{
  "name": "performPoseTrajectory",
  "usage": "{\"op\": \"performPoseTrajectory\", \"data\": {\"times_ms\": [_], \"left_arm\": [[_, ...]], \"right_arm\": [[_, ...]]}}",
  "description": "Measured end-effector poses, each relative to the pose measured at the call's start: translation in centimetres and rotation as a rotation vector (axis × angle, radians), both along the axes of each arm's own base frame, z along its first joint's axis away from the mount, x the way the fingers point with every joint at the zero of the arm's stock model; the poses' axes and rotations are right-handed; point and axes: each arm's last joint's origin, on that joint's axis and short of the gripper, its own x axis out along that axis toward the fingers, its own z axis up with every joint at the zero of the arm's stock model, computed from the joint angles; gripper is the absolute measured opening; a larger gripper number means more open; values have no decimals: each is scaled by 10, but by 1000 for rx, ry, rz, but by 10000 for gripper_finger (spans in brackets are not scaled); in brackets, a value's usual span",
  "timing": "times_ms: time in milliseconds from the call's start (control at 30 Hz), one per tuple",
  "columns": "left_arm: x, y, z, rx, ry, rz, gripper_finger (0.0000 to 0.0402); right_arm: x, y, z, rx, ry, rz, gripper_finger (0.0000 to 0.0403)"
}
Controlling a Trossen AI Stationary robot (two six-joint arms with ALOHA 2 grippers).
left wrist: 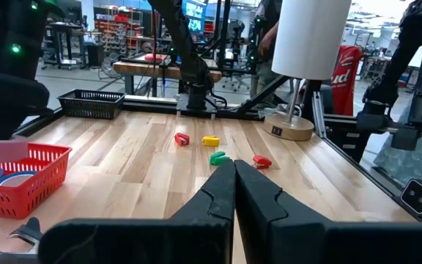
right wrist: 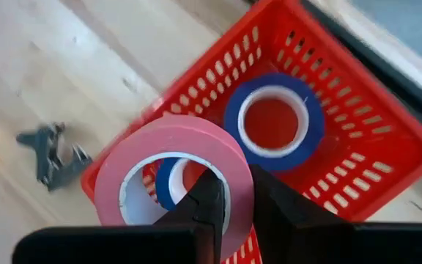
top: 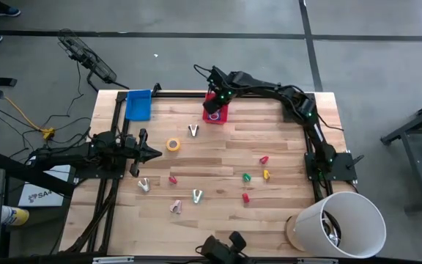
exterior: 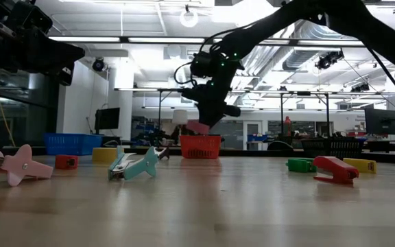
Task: Pick and place Stapler, Stapler remover, tape
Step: Put the pink tape into the red bin
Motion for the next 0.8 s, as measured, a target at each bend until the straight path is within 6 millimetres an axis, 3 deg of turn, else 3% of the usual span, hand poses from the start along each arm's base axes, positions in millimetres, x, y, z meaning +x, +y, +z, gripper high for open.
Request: {"op": "performPoseTrajectory", "data": {"times_ms": [300, 800], "left_arm": [[0, 0, 0, 0, 0, 0, 1], [0, 0, 0, 0, 0, 0, 1]], "right_arm": [[-2, -1, -1, -14, 16, 87, 46], [-2, 1, -1, 19, 11, 79, 64]]}}
